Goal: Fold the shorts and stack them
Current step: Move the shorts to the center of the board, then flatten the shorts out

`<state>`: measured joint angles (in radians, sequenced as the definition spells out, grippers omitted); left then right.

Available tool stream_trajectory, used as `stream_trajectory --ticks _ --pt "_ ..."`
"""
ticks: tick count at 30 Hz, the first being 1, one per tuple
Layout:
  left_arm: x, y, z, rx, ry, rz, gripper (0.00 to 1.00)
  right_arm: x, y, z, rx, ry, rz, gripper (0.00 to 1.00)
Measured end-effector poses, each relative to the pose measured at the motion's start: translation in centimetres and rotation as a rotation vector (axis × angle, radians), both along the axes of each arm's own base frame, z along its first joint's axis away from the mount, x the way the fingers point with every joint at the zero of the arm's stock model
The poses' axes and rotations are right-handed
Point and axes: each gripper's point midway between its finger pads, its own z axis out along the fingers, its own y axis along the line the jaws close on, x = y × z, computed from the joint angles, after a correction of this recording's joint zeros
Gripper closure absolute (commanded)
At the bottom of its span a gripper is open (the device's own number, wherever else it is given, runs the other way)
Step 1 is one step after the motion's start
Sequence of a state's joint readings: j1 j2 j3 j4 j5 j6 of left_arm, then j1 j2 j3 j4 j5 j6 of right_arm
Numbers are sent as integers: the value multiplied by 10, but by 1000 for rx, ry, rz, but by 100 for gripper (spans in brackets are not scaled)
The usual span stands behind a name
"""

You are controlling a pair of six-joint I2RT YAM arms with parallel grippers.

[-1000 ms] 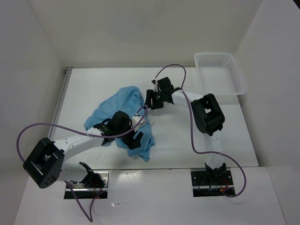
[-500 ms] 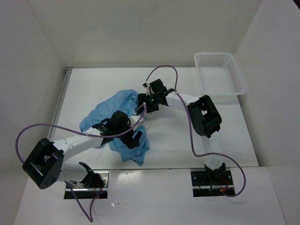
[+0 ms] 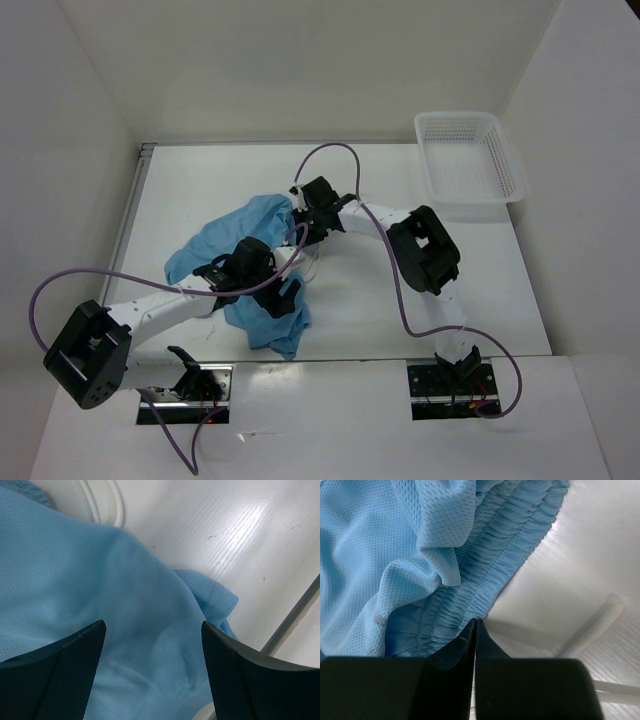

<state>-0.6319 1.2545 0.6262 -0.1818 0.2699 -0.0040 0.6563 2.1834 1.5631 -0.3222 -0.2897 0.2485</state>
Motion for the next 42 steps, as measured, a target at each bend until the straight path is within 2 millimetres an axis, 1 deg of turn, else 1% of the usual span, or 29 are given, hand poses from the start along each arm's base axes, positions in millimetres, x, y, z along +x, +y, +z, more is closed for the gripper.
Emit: stream_trajectory --ticks 3,5,7,8,11,13,15,16,17,18,19,20,21,23,25,27,29,30,31,32,33,36,38,40,42 --pt "-1 2 -1 1 1 4 16 8 -8 1 -21 -28 -18 100" --pt "-1 3 -1 2 2 5 14 16 -21 2 -50 -56 -36 100" --pt "-2 3 -2 1 6 3 14 24 -47 6 -79 -77 -72 100" --pt "-3 2 -2 -1 10 0 12 29 -65 8 -96 -86 -99 100" --pt "-8 -1 -2 -18 31 -21 10 40 -121 21 -149 -127 -188 100" --pt "-12 -4 -6 -22 66 -39 9 41 -155 32 -194 -165 -242 100" --pt "-17 -5 -18 -4 125 -51 9 37 -178 42 -232 -202 -265 100" --pt "-19 -5 -24 8 152 -54 8 36 -184 46 -242 -217 -270 100" --pt "-21 -4 -31 23 178 -59 6 35 -194 51 -255 -233 -282 100" --pt "-19 -8 -29 16 189 -63 1 33 -200 55 -264 -246 -287 100" --pt "-16 -10 -29 15 186 -65 0 33 -207 60 -272 -260 -291 90" --pt "-15 -13 -29 18 191 -69 0 33 -214 63 -279 -272 -294 71" --pt "-13 -16 -29 19 192 -73 0 32 -219 67 -282 -282 -295 41" --pt "-9 -24 -29 20 187 -85 0 29 -224 74 -269 -295 -281 34" --pt "-6 -28 -29 19 181 -92 0 26 -223 80 -246 -305 -258 34" --pt "-6 -29 -29 26 183 -92 16 20 -219 83 -223 -306 -231 34" --pt "-5 -28 -32 39 185 -88 37 16 -214 82 -202 -300 -203 31" --pt "-6 -28 -33 45 187 -89 75 13 -211 81 -190 -293 -185 29" --pt "-7 -28 -35 48 194 -86 93 11 -209 81 -178 -285 -170 26" --pt "-9 -27 -37 58 201 -92 100 7 -204 80 -157 -273 -150 26" --pt "-13 -26 -40 68 218 -95 100 4 -200 79 -137 -258 -138 24" --pt "-14 -28 -39 67 217 -101 100 -1 -190 73 -85 -208 -130 17" --pt "-12 -26 -38 75 203 -94 100 -4 -185 61 -62 -147 -145 14" --pt "-8 -20 -36 94 185 -68 100 -7 -182 45 -52 -81 -168 13" --pt "-1 -7 -32 110 178 -21 100 -10 -180 30 -47 -19 -201 13"
